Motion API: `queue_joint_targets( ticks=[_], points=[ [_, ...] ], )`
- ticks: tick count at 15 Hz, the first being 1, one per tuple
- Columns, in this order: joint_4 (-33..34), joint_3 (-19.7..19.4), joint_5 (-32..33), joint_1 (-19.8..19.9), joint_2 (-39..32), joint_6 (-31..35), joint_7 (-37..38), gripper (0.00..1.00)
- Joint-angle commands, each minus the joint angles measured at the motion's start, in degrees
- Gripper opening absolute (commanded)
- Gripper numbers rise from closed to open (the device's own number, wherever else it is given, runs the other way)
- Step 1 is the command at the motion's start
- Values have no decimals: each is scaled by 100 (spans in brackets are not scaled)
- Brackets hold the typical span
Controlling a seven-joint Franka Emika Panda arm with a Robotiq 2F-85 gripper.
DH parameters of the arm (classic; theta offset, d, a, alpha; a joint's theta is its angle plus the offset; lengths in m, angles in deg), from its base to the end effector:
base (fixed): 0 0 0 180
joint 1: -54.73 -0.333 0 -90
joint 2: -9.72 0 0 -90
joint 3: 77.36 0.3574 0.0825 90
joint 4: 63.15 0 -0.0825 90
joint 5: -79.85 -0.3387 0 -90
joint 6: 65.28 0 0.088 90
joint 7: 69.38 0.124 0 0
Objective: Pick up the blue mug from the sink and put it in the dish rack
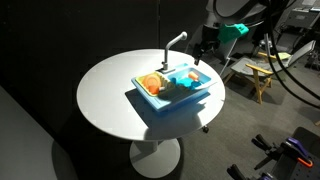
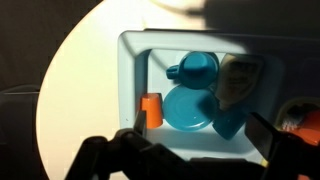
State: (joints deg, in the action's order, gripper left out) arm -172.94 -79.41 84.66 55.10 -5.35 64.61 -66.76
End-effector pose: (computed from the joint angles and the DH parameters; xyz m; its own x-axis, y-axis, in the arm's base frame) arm 0.5957 -0.0269 0.4152 0.9955 -0.0318 0.0890 -0.0385 -0.9965 0.0741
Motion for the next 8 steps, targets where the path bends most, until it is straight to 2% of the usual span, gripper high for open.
queue_joint_targets(
  ticks=[1, 8],
  points=[
    [355, -2, 54, 27, -378, 92, -140, 100],
    [562, 62, -99, 30, -747, 124, -165, 100]
  ],
)
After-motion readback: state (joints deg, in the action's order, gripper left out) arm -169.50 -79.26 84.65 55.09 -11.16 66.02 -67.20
